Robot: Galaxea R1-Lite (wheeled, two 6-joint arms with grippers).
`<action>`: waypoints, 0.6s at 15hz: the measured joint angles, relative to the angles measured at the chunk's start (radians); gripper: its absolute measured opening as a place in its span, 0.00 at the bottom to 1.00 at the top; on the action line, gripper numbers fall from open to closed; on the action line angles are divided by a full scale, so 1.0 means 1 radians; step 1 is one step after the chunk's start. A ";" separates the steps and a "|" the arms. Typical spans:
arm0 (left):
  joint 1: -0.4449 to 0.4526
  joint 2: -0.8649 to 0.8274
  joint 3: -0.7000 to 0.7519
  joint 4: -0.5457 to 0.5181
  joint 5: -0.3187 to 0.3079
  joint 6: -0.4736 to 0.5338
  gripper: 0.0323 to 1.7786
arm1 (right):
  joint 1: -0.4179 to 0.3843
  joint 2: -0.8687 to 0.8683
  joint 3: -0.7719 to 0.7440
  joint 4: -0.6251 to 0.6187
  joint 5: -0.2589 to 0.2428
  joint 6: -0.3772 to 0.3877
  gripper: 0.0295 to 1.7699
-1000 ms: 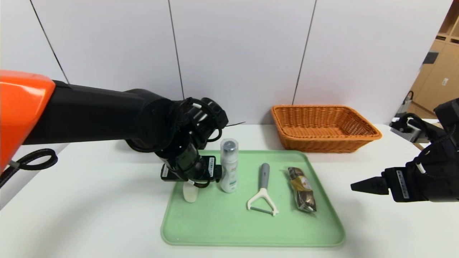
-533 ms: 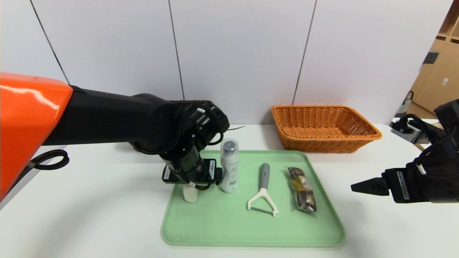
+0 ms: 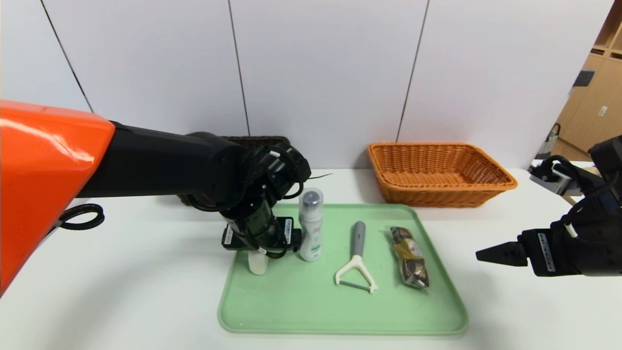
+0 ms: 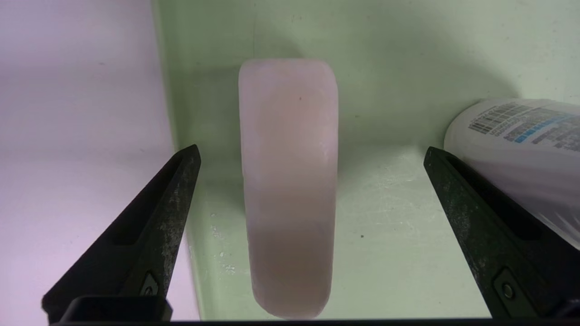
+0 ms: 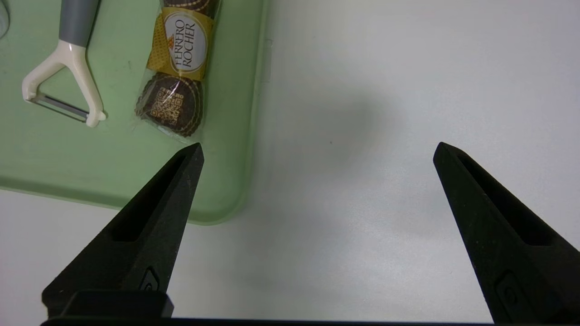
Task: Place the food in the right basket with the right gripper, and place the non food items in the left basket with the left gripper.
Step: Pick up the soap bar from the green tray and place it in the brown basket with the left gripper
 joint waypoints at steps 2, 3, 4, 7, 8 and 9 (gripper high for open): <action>0.001 0.001 0.001 0.000 -0.019 -0.003 0.98 | 0.000 0.000 0.001 0.000 0.000 0.000 0.99; 0.004 0.001 0.001 0.000 -0.033 -0.008 0.98 | 0.000 0.000 0.002 -0.001 0.000 0.000 0.99; 0.010 0.002 0.001 0.000 -0.039 -0.010 0.98 | 0.000 0.000 0.004 0.000 0.000 0.000 0.99; 0.017 0.007 0.002 0.000 -0.038 -0.011 0.98 | -0.001 0.000 0.007 -0.001 0.000 0.000 0.99; 0.018 0.009 0.002 0.000 -0.037 -0.011 0.98 | -0.001 0.001 0.007 -0.001 0.001 0.001 0.99; 0.019 0.010 0.002 -0.001 -0.036 -0.011 0.98 | 0.000 0.000 0.007 -0.001 0.001 0.001 0.99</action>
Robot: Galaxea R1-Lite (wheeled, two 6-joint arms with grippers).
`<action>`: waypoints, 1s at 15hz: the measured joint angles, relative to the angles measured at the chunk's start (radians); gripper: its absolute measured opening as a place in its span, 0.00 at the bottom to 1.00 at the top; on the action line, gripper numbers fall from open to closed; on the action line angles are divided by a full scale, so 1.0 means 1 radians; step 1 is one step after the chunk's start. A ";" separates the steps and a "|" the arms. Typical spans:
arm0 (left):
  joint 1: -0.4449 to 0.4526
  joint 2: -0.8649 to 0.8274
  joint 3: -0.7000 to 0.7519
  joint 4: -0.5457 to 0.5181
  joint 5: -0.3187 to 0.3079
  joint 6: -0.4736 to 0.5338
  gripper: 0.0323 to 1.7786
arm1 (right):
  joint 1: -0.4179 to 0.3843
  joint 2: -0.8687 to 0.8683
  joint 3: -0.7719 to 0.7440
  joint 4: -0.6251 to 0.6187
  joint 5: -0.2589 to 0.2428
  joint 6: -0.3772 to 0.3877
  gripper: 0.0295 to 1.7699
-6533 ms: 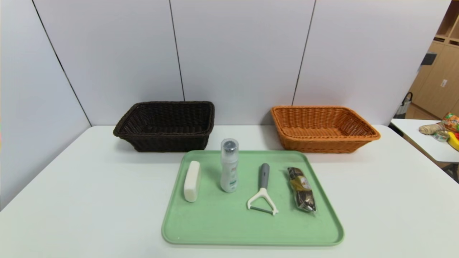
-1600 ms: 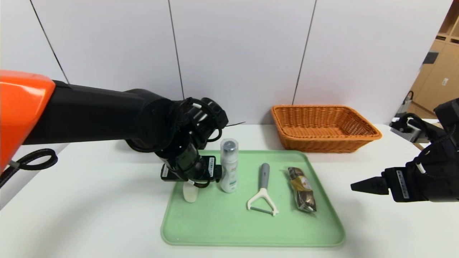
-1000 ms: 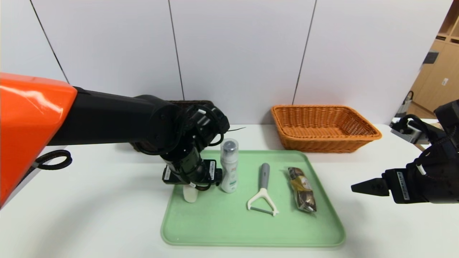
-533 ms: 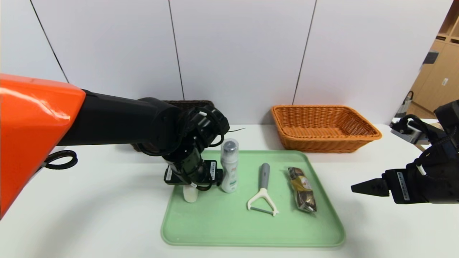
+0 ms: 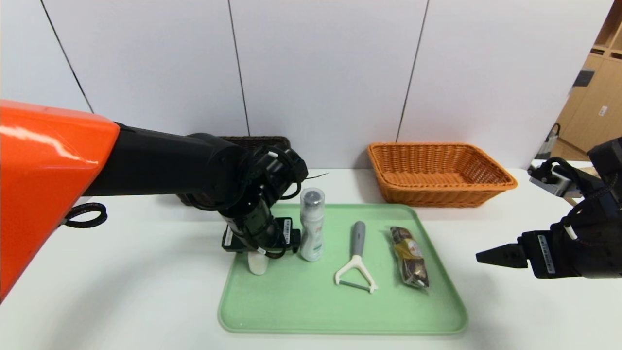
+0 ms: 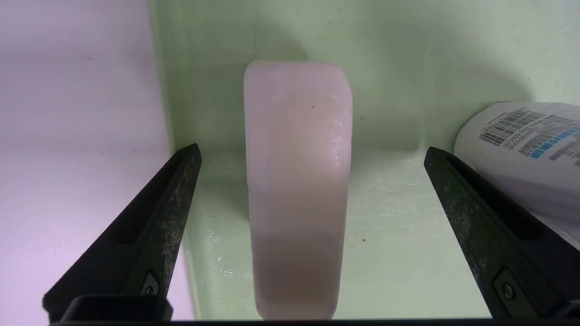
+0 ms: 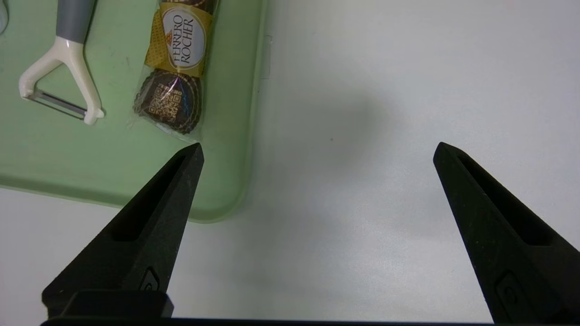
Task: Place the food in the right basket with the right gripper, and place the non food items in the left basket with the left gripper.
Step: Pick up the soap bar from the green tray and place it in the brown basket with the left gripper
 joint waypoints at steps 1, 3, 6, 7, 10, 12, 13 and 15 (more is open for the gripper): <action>0.001 0.001 0.000 0.000 0.001 0.000 0.98 | 0.000 0.000 0.000 0.000 0.000 0.000 0.99; 0.003 0.005 0.001 -0.001 0.003 0.000 0.98 | 0.000 0.000 0.000 0.000 0.000 0.000 0.99; 0.005 0.011 0.003 -0.001 0.004 -0.001 0.98 | 0.000 -0.001 0.000 0.000 0.000 0.000 0.99; 0.006 0.012 0.004 -0.001 0.005 0.000 0.98 | 0.000 -0.002 0.000 0.000 0.000 0.000 0.99; 0.006 0.014 0.005 -0.001 0.009 0.000 0.98 | 0.001 -0.006 0.000 0.000 0.001 0.001 0.99; 0.006 0.016 0.006 0.000 0.008 0.000 0.98 | 0.001 -0.008 0.000 0.000 0.001 0.001 0.99; 0.006 0.016 0.007 -0.001 0.010 0.000 0.98 | 0.001 -0.009 0.000 0.000 0.001 0.001 0.99; 0.006 0.018 0.010 0.001 0.011 0.000 0.93 | 0.001 -0.010 0.000 0.000 0.001 0.001 0.99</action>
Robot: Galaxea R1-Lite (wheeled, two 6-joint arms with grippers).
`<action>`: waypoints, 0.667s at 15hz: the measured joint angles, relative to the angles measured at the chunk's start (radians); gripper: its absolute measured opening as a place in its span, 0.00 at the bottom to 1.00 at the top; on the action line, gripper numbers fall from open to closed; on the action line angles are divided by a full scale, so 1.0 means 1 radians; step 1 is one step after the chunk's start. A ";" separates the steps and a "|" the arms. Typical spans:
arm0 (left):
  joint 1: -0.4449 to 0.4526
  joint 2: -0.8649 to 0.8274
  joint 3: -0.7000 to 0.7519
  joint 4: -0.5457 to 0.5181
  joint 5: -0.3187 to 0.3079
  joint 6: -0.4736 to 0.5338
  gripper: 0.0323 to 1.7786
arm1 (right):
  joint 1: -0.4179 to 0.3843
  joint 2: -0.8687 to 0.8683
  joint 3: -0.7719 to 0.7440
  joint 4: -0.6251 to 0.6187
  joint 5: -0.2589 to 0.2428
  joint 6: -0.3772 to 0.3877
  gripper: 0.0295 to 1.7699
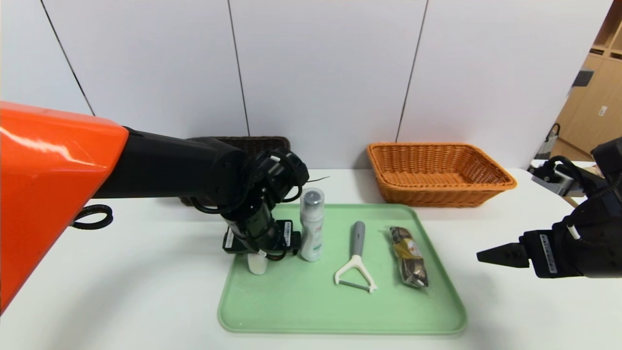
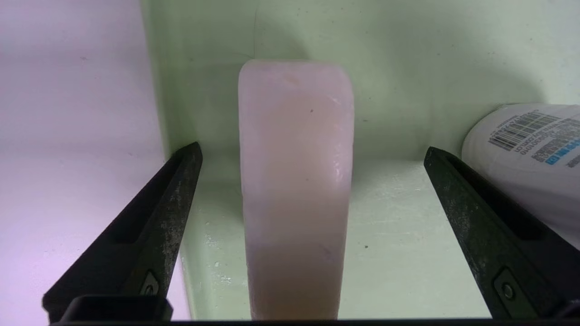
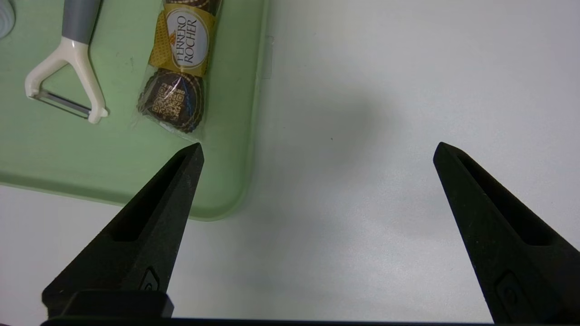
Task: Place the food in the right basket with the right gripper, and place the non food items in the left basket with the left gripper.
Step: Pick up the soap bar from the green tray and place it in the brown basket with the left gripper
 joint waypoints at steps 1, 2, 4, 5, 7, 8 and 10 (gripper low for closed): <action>0.001 0.000 0.002 0.001 0.002 0.000 0.83 | 0.000 0.000 0.000 0.000 0.000 0.000 0.99; 0.001 0.002 0.003 0.001 0.005 0.000 0.73 | 0.000 0.000 0.000 0.000 0.000 0.000 0.99; 0.000 0.003 0.005 0.000 0.007 -0.001 0.58 | 0.001 -0.003 0.000 0.000 0.001 0.000 0.99; 0.000 0.004 0.006 0.000 0.006 -0.001 0.52 | 0.001 -0.004 0.000 0.000 0.001 0.000 0.99; 0.000 0.004 0.006 0.000 0.003 -0.001 0.37 | 0.002 -0.006 0.000 0.000 0.001 0.000 0.99; 0.000 0.003 0.006 0.001 0.002 -0.001 0.28 | 0.002 -0.006 0.000 0.000 0.002 0.000 0.99; 0.000 -0.002 0.007 0.003 0.014 -0.006 0.28 | 0.002 -0.007 0.000 0.000 0.002 0.000 0.99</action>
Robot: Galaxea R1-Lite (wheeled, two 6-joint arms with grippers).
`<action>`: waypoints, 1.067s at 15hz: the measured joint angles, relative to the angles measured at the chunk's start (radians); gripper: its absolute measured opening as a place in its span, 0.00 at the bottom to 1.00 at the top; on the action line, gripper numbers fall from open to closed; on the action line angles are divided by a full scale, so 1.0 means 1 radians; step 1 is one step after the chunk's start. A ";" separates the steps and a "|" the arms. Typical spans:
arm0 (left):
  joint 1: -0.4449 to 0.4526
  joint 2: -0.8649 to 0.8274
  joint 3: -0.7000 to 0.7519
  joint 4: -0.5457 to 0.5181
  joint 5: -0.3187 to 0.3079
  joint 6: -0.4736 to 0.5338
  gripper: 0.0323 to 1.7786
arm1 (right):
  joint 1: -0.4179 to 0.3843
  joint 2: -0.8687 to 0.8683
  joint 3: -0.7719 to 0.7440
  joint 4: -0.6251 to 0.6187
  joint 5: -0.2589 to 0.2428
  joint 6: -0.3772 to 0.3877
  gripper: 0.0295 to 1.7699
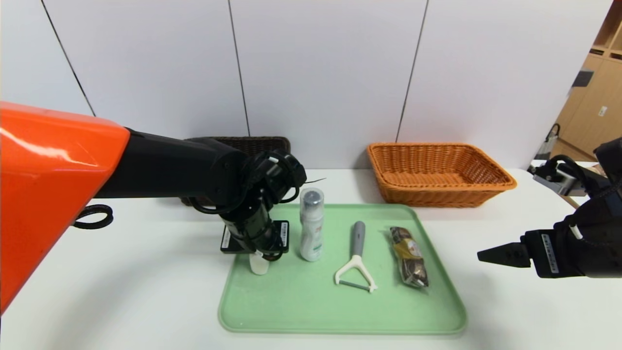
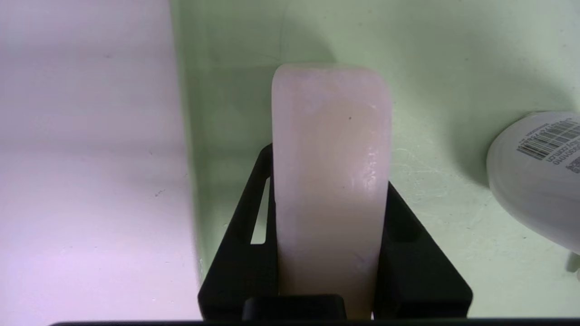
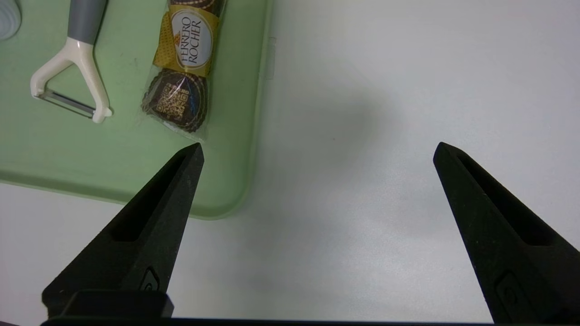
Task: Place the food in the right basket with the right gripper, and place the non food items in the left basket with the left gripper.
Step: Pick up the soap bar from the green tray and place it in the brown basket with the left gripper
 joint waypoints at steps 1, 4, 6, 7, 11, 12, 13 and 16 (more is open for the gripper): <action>0.000 -0.006 0.000 0.005 0.016 -0.002 0.28 | 0.000 0.000 0.000 0.000 0.000 0.000 0.99; 0.002 -0.041 -0.005 0.008 0.040 0.005 0.28 | 0.000 -0.005 0.000 0.000 0.000 0.000 0.99; 0.010 -0.088 -0.011 0.005 0.042 0.024 0.28 | 0.000 -0.007 0.000 0.000 0.000 0.000 0.99; 0.020 -0.117 -0.016 0.003 0.043 0.051 0.28 | 0.000 -0.007 0.000 0.001 0.000 0.000 0.99; 0.086 -0.211 -0.086 0.001 0.042 0.207 0.28 | 0.000 -0.009 0.000 0.001 0.000 0.002 0.99; 0.114 -0.220 -0.114 0.001 0.041 0.249 0.28 | 0.000 -0.009 0.000 0.000 0.000 0.001 0.99; 0.144 -0.221 -0.151 0.002 0.040 0.297 0.28 | 0.000 -0.009 0.000 0.000 0.000 0.002 0.99; 0.231 -0.175 -0.290 0.007 0.036 0.422 0.28 | 0.001 -0.009 0.000 0.000 0.001 0.002 0.99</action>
